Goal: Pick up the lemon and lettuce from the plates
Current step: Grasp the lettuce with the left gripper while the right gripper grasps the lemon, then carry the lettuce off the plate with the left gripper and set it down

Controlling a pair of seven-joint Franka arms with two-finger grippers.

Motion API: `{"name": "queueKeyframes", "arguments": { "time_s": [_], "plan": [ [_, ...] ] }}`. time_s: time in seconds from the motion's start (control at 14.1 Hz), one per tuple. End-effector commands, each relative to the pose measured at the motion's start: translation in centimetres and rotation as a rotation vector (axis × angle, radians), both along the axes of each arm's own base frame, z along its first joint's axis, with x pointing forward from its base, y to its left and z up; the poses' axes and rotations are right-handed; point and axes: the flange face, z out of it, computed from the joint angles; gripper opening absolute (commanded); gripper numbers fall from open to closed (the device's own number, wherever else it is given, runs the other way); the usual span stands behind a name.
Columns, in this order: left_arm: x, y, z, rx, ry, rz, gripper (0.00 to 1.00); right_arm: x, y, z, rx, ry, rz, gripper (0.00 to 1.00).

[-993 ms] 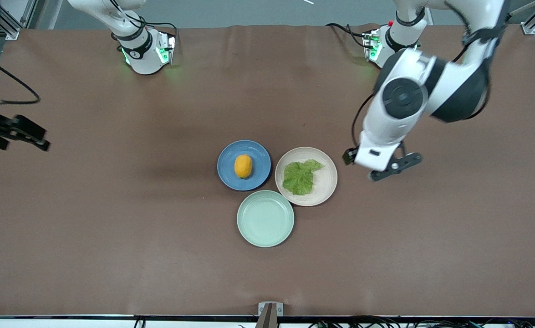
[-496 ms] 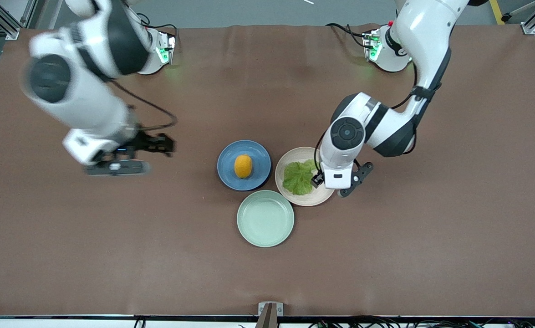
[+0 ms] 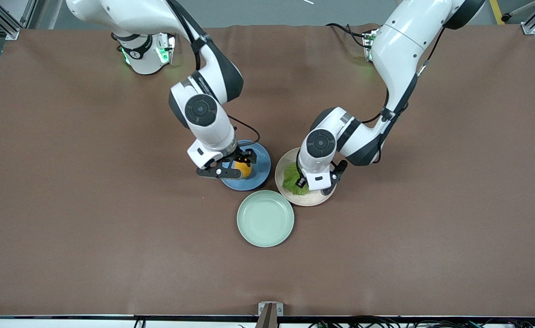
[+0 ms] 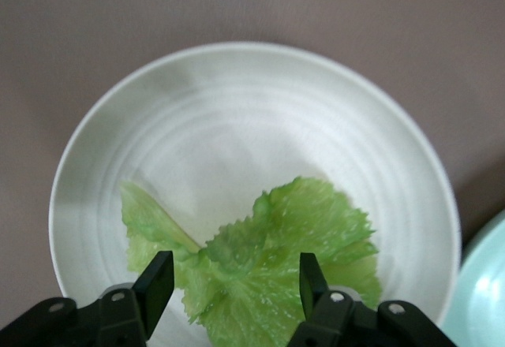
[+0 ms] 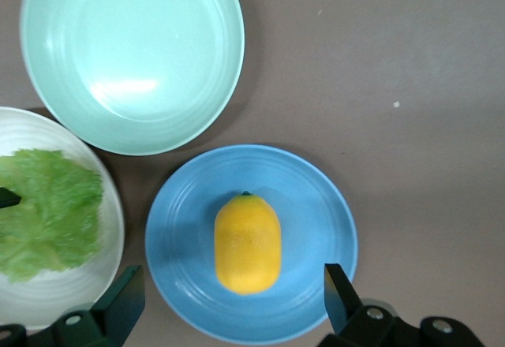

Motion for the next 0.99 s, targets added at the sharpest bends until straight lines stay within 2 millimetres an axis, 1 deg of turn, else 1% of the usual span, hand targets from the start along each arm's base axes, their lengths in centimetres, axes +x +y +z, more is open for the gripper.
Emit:
{"name": "queueKeyframes", "arguments": {
  "time_s": [0.0,0.07,0.14,0.21,0.28,0.43,0.5,0.64,0.71,0.78,0.85,0.92],
  "plan": [
    [0.2,-0.1,-0.1,-0.006,0.006,0.019,0.51,-0.3,0.1,-2.9,-0.009,0.018,-0.019,1.00],
    [0.3,-0.1,0.0,-0.008,0.005,0.021,0.45,-0.5,0.2,-4.5,-0.019,0.028,-0.016,1.00],
    [0.4,0.1,0.0,-0.007,0.006,0.026,0.45,-0.8,0.0,-5.8,-0.027,0.036,-0.015,1.00],
    [0.7,0.4,0.0,-0.006,0.005,0.047,0.45,-1.5,0.1,-6.7,-0.030,0.036,-0.009,1.00],
    [0.8,0.4,-0.3,-0.005,0.007,0.058,0.45,-2.3,0.7,-7.2,-0.028,0.028,0.005,1.00],
    [0.5,0.1,-0.8,-0.003,0.013,0.053,0.39,-3.6,1.9,-7.8,-0.026,0.023,0.029,1.00],
    [0.5,0.2,-0.9,-0.001,0.015,0.056,0.35,-4.1,2.5,-8.1,-0.025,0.018,0.041,1.00],
    [0.6,0.3,-1.2,0.001,0.017,0.077,0.23,-4.2,2.6,-9.4,-0.030,0.020,0.044,1.00],
    [0.6,0.4,-1.1,0.002,0.017,0.080,0.14,-4.2,2.6,-9.7,-0.031,0.018,0.053,1.00],
    [0.8,0.5,-0.9,0.001,0.013,0.080,0.03,-4.0,2.3,-9.9,-0.036,0.016,0.057,0.97],
    [1.0,0.6,-0.4,-0.003,0.006,0.076,0.00,-3.7,1.9,-10.3,-0.042,0.017,0.058,0.96],
    [1.3,0.8,0.4,-0.007,-0.006,0.077,0.00,-3.7,1.8,-10.2,-0.040,0.015,0.071,0.94]
  ]
}}
